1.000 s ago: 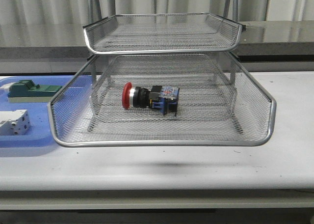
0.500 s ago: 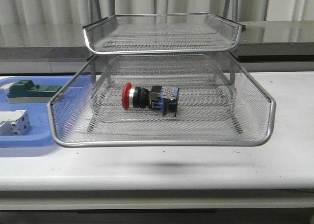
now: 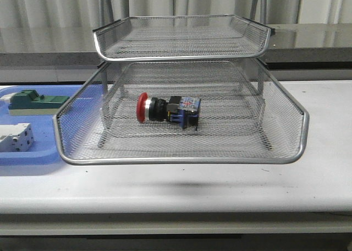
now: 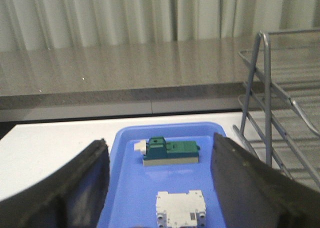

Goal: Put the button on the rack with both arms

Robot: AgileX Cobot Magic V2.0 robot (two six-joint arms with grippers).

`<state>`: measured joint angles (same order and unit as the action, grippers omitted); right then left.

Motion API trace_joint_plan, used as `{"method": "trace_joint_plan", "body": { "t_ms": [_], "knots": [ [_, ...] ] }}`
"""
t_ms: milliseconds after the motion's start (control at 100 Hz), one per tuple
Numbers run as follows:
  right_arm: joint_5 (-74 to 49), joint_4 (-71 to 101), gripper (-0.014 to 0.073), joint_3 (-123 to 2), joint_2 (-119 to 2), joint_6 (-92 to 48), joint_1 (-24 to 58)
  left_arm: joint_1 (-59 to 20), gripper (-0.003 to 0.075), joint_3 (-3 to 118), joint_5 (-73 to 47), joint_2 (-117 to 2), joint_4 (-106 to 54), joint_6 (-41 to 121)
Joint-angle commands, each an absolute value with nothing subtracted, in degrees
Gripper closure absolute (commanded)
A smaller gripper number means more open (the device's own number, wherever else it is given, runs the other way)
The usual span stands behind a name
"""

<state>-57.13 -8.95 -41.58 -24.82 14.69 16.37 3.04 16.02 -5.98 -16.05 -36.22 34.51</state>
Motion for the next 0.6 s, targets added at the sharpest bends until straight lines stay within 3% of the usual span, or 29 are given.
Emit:
{"method": "trace_joint_plan", "body": {
  "t_ms": [0, 220, 310, 390, 590],
  "knots": [
    [-53.6, -10.3, 0.0703, -43.4, -25.2, 14.6, 16.4, 3.2, 0.0294, 16.1, 0.3, -13.9, -38.0, 33.8],
    [-53.6, -10.3, 0.0703, -43.4, -25.2, 14.6, 16.4, 3.2, 0.0297, 15.4, 0.0, -12.9, -38.0, 33.8],
    [-53.6, -10.3, 0.0703, -43.4, -25.2, 14.6, 16.4, 3.2, 0.0339, 15.4, 0.0, -12.9, -38.0, 33.8],
    [-53.6, -10.3, 0.0703, -43.4, -25.2, 14.6, 16.4, 3.2, 0.0423, 15.4, 0.0, -12.8, -38.0, 33.8],
    [-53.6, -10.3, 0.0703, -43.4, -25.2, 14.6, 16.4, 3.2, 0.0728, 15.4, 0.0, -12.8, -38.0, 33.8]
  ]
}}
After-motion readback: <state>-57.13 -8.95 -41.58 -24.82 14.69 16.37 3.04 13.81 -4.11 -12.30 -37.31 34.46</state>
